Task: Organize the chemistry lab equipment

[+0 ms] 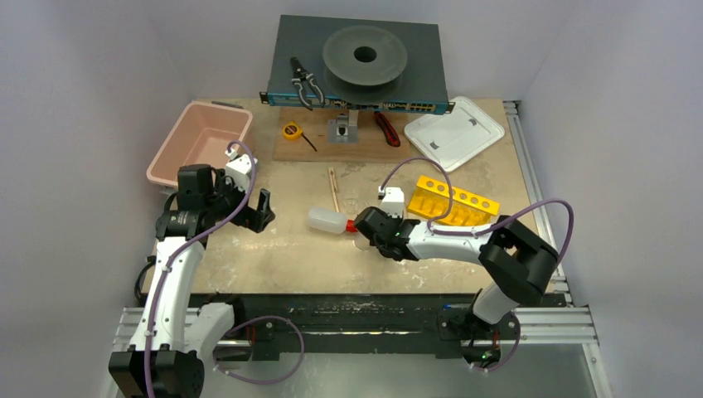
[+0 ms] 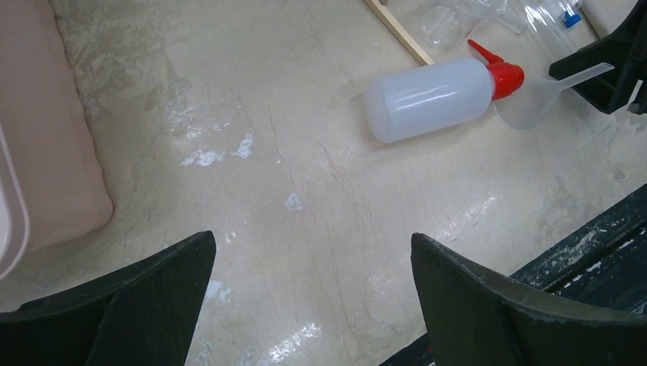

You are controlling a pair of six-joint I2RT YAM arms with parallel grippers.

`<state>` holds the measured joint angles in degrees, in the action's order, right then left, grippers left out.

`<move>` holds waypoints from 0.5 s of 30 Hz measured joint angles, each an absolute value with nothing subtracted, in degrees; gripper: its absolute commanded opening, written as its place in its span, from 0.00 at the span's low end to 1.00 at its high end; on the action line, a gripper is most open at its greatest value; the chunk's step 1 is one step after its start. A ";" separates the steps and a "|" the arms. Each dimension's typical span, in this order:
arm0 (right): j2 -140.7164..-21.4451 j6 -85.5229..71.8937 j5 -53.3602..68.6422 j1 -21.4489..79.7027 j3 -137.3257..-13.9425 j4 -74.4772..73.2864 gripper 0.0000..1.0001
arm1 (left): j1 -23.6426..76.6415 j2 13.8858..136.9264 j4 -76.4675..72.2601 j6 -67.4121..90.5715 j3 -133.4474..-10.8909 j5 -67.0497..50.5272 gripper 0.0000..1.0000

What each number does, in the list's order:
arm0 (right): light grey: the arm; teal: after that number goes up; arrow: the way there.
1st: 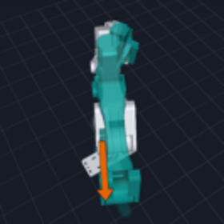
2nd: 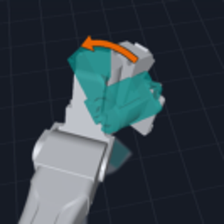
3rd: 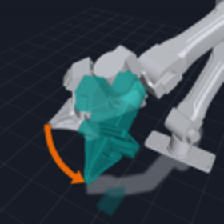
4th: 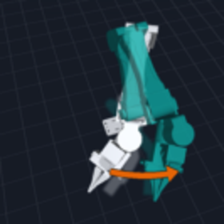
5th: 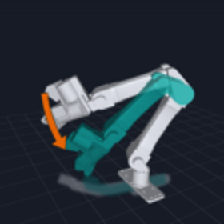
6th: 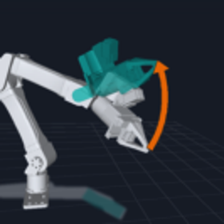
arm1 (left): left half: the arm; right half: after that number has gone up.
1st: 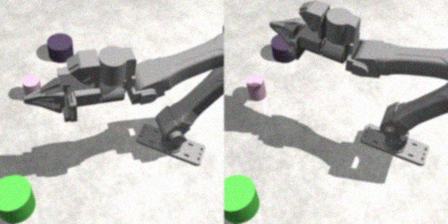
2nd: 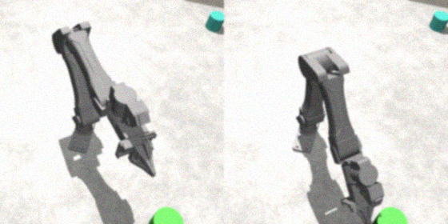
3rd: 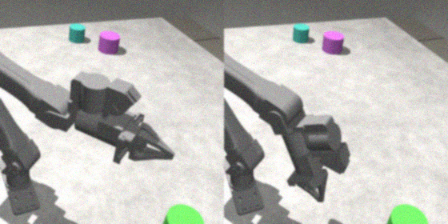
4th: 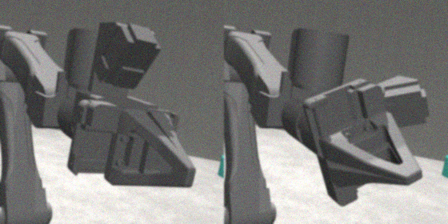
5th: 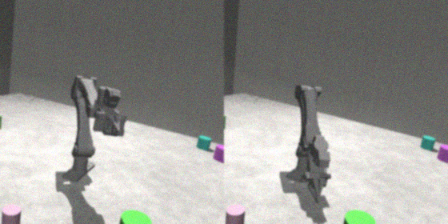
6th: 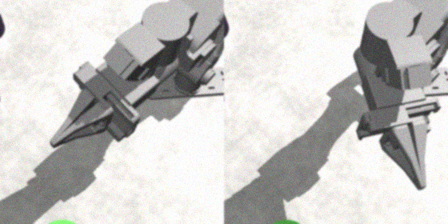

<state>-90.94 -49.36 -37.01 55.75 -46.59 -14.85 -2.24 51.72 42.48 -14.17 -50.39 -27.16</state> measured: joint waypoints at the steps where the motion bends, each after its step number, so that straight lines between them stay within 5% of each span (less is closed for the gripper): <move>1: -91.13 -49.43 -37.01 55.75 -46.59 -14.90 0.36 | -2.24 51.72 42.48 -14.17 -50.39 -27.33 1.00; 9: -93.62 -50.11 -37.36 55.75 -46.50 -14.35 0.33 | -2.24 51.72 42.50 -14.59 -50.39 -28.27 1.00; 15: -93.73 -50.92 -37.80 55.83 -46.48 -14.11 0.13 | -2.24 51.77 42.57 -15.55 -50.39 -30.30 1.00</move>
